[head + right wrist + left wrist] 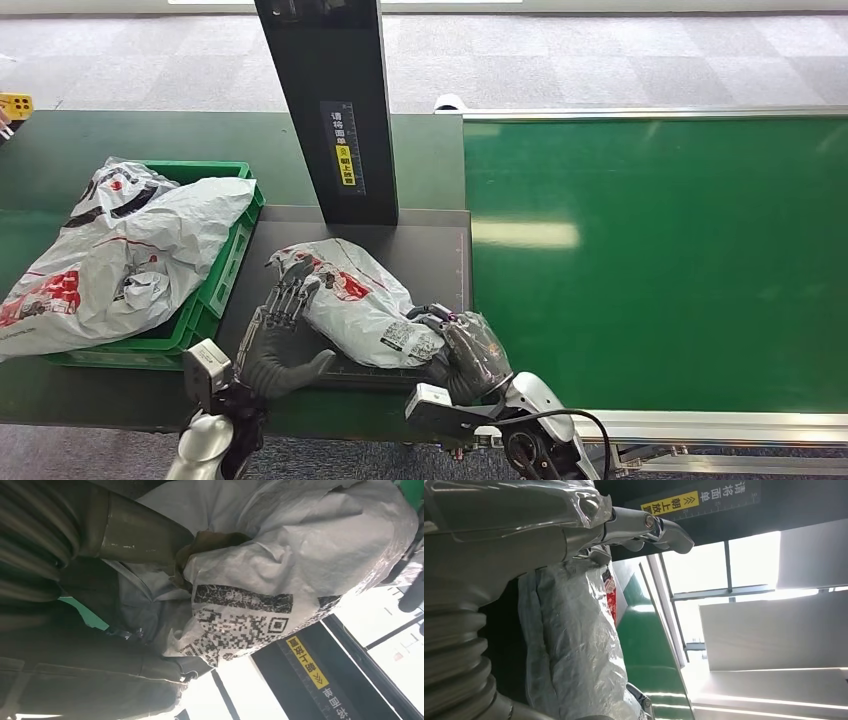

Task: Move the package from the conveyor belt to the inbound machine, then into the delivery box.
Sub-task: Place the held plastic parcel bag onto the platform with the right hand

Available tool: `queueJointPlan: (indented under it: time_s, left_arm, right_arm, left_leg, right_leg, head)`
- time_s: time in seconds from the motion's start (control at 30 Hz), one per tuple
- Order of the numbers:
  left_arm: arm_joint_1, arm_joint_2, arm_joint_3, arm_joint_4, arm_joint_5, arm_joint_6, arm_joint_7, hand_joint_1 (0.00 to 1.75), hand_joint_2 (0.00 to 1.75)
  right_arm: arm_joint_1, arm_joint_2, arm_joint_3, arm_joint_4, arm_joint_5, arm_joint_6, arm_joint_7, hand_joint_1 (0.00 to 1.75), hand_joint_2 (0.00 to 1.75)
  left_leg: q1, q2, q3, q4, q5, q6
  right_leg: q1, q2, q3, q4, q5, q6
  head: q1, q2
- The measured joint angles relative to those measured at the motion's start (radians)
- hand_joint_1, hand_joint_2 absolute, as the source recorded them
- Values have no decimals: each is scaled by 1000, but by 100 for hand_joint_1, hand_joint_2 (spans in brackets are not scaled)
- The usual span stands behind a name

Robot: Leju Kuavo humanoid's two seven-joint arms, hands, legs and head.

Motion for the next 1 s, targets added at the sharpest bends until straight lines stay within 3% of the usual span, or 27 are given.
queueJointPlan:
  time_s: [0.03, 0.1, 0.17, 0.7, 0.83, 1.0]
  left_arm:
    - [-2, 1, -1, 3, 0, 0, 0, 0, 175]
    - [-5, 2, -2, 7, 0, 1, 0, 0, 175]
    - [-5, 3, -2, 9, 0, 2, 0, 0, 175]
    - [-5, 8, -2, 9, 2, 8, -4, 0, 175]
    - [-5, 9, -3, 10, -15, 22, -2, 0, 175]
    - [-6, 12, -16, 14, -114, 108, 12, 0, 175]
  right_arm:
    - [0, -1, 0, 0, -5, 2, -2, 117, 175]
    - [0, -2, 0, 0, -11, 2, 1, 30, 175]
    - [0, -4, 0, 0, -14, -2, 11, 0, 175]
    - [-9, -8, -7, 0, -1, -40, 55, 0, 175]
    - [-12, -7, -15, -2, -89, 5, 11, 0, 175]
    - [-8, -7, -42, -32, -238, 77, -49, 0, 175]
  left_leg:
    - [0, 0, 0, 0, 0, 0]
    - [0, 0, 0, 0, 0, 0]
    - [0, 0, 0, 0, 0, 0]
    - [0, 0, 0, 0, 0, 0]
    - [0, 0, 0, 0, 0, 0]
    - [0, 0, -1, 0, 0, 0]
  right_leg:
    - [0, 0, 0, 0, 0, 0]
    - [0, 0, 0, 0, 0, 0]
    - [0, 0, 0, 0, 0, 0]
    - [0, 0, 0, 0, 0, 0]
    - [0, 0, 0, 0, 0, 0]
    - [0, 0, -1, 0, 0, 0]
  head:
    - [0, 0]
    - [0, 0]
    - [0, 0]
    - [0, 0]
    - [0, 0]
    - [0, 0]
